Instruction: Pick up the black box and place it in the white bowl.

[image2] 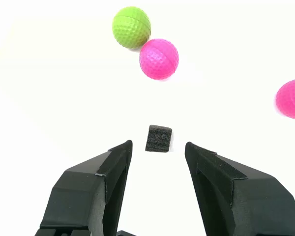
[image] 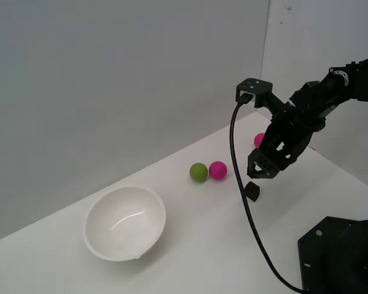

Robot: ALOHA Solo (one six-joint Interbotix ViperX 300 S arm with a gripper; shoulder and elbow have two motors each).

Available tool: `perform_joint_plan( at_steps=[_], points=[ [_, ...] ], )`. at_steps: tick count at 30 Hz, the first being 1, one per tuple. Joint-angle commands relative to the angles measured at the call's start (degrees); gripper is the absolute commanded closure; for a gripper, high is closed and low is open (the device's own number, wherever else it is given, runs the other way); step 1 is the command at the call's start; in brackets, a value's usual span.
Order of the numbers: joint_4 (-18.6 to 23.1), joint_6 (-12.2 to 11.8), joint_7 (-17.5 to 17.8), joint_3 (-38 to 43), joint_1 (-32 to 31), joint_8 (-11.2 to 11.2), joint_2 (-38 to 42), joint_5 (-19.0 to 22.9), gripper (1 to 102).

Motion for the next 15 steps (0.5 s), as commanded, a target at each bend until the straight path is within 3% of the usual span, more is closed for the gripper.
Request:
perform_joint_plan(
  at_steps=[1,5,15],
  points=[
    [0.26,-1.58,0.26,0.09,0.53,0.70,-0.09,0.35,44],
    [0.44,-2.20,0.26,-1.93,0.53,0.79,-2.11,0.44,36],
    [0.18,-2.29,-0.70,-7.47,0.18,0.79,-7.65,0.18,30]
  ],
)
